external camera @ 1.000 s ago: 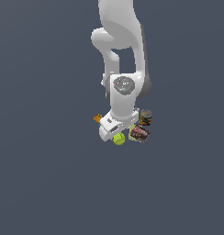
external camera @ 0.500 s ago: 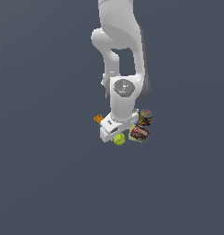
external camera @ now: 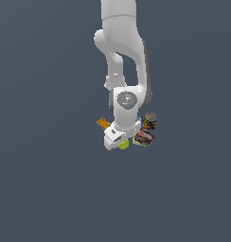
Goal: Pick up a designated object from a clutter of objects.
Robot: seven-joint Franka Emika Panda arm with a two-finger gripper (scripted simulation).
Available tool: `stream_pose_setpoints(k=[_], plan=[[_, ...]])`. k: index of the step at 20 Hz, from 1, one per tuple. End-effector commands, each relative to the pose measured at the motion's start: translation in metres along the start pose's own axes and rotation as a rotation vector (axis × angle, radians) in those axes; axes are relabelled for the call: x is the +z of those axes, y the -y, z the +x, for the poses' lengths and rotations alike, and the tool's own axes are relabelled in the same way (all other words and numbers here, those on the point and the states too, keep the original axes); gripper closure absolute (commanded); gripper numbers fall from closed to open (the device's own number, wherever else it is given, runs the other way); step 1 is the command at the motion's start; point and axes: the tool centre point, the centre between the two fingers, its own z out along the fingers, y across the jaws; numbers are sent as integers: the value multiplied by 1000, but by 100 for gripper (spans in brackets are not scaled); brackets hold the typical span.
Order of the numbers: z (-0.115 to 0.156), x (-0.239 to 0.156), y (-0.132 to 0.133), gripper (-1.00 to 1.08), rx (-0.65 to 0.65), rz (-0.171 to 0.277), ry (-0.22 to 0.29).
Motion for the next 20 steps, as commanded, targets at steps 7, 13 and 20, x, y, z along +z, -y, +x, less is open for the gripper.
stream_pose_setpoints(k=[7, 13, 20], plan=[[1, 6, -1, 108, 0, -1, -1], [1, 6, -1, 108, 0, -1, -1], [-5, -2, -5, 108, 1, -2, -2]])
